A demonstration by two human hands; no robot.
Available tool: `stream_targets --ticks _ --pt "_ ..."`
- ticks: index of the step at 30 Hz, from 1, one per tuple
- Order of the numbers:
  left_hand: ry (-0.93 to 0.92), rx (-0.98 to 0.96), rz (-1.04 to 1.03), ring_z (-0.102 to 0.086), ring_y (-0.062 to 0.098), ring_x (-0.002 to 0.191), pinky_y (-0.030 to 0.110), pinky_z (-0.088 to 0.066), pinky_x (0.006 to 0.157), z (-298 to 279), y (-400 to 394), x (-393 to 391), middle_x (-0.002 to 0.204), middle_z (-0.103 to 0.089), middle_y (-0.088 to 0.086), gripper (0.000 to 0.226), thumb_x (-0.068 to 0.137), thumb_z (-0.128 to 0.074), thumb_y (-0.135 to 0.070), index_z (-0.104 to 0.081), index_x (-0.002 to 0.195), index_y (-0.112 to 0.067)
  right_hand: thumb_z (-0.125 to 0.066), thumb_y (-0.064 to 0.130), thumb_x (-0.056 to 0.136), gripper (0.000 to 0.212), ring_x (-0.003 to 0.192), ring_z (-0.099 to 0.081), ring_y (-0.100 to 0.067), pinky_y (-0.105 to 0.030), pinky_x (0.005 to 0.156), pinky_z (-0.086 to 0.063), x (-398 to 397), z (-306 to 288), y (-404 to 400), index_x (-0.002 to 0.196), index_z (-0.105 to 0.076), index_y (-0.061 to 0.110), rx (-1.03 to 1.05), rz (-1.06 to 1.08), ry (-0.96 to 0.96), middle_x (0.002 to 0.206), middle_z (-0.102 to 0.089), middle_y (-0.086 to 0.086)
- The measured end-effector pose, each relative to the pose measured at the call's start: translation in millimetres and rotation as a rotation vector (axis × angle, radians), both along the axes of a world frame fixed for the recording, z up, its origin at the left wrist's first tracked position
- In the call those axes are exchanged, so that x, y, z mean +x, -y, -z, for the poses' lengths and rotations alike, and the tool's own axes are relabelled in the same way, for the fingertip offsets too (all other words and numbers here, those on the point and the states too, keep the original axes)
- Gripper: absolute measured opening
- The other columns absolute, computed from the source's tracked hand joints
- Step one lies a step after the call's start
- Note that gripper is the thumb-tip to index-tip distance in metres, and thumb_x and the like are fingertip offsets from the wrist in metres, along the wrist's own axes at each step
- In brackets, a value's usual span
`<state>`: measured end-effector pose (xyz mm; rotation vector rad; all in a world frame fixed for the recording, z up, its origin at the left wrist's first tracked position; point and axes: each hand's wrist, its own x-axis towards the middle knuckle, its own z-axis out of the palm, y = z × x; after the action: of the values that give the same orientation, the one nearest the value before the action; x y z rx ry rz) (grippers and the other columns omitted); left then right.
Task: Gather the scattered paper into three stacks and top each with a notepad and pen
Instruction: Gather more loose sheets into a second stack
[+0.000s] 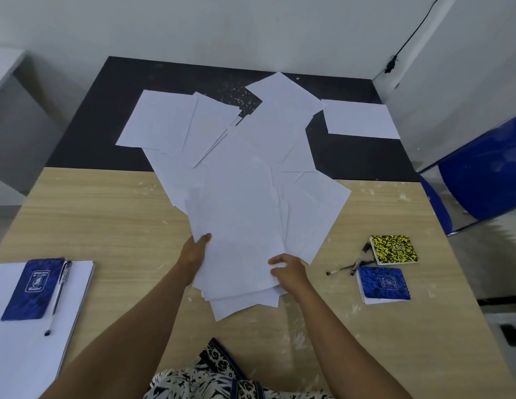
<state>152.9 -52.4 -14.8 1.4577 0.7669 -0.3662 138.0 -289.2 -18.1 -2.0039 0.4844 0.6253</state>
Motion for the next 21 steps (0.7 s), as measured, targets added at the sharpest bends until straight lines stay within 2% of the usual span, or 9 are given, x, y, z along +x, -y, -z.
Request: stream_targets --ticks 2,5,7,10,12,14,16,18,21 --pt "0.031 0.046 0.053 -0.058 0.029 0.104 0.039 -0.048 0.084 5 -1 -2 0.124 -0.059 0.011 0.046 0.090 -0.064 -0.014 -0.050 0.133 -0.007 -0.057 -0.001 0.085 0.026 0.089 -0.054 -0.012 -0.007 0.053 -0.038 -1 0 0 0.104 -0.067 0.014 -0.015 -0.051 -0.001 0.106 -0.059 0.001" --pt "0.000 0.066 0.037 -0.056 0.030 0.102 0.040 -0.048 0.085 8 1 -3 0.127 -0.057 0.014 0.051 0.085 -0.063 0.004 -0.049 0.133 -0.004 -0.062 0.005 0.085 0.034 0.090 -0.052 -0.012 -0.006 0.057 -0.038 0 -1 -1 0.116 -0.060 0.019 -0.031 -0.103 0.016 0.118 -0.058 -0.002" --pt "-0.012 0.023 -0.020 -0.058 0.033 0.102 0.042 -0.049 0.086 9 -1 -2 0.126 -0.059 0.017 0.048 0.085 -0.062 0.006 -0.051 0.130 -0.002 -0.064 0.011 0.085 0.050 0.095 -0.054 -0.016 -0.015 0.070 -0.043 1 0 -2 0.131 -0.048 0.022 -0.053 -0.103 0.035 0.124 -0.055 -0.005" --pt "0.003 -0.039 -0.047 -0.060 0.035 0.102 0.045 -0.050 0.087 7 -6 -5 0.121 -0.061 0.017 0.044 0.086 -0.061 0.006 -0.052 0.129 -0.001 -0.068 0.025 0.083 0.070 0.115 -0.052 -0.025 -0.031 0.093 -0.044 7 2 -1 0.143 -0.031 0.020 -0.170 -0.033 0.077 0.133 -0.047 -0.010" --pt "0.035 -0.081 -0.021 -0.061 0.036 0.104 0.047 -0.050 0.089 3 -11 -9 0.120 -0.062 0.016 0.043 0.087 -0.061 0.005 -0.053 0.128 -0.002 -0.072 0.036 0.079 0.083 0.125 -0.046 -0.028 -0.039 0.102 -0.041 13 1 2 0.146 -0.026 0.019 -0.192 0.041 0.070 0.138 -0.042 -0.010" --pt "0.052 -0.112 0.023 -0.062 0.036 0.104 0.048 -0.050 0.090 -3 -16 -8 0.120 -0.063 0.015 0.042 0.087 -0.062 0.004 -0.054 0.128 -0.002 -0.075 0.042 0.077 0.089 0.129 -0.043 -0.028 -0.040 0.105 -0.040 20 -3 5 0.147 -0.025 0.019 -0.091 0.125 0.036 0.141 -0.043 -0.007" --pt "0.069 -0.126 0.082 -0.064 0.035 0.104 0.050 -0.050 0.092 -9 -22 -7 0.120 -0.065 0.015 0.042 0.087 -0.062 0.003 -0.055 0.127 -0.002 -0.077 0.039 0.077 0.087 0.126 -0.047 -0.024 -0.036 0.102 -0.042 25 -10 6 0.146 -0.028 0.017 0.052 0.200 0.029 0.138 -0.045 -0.003" --pt "0.086 -0.137 0.145 -0.065 0.035 0.104 0.051 -0.051 0.092 -16 -27 -5 0.120 -0.065 0.015 0.040 0.087 -0.062 0.002 -0.056 0.126 -0.003 -0.079 0.031 0.077 0.075 0.117 -0.056 -0.022 -0.034 0.097 -0.046 31 -16 8 0.138 -0.040 0.014 0.176 0.248 0.068 0.130 -0.053 0.000" --pt "0.105 -0.148 0.211 -0.066 0.034 0.101 0.046 -0.054 0.085 -28 -28 -3 0.117 -0.067 0.014 0.037 0.087 -0.063 0.002 -0.057 0.123 -0.004 -0.081 0.017 0.074 0.048 0.101 -0.067 -0.025 -0.045 0.094 -0.052 35 -25 9 0.117 -0.060 0.009 0.399 0.313 0.115 0.115 -0.068 -0.008"
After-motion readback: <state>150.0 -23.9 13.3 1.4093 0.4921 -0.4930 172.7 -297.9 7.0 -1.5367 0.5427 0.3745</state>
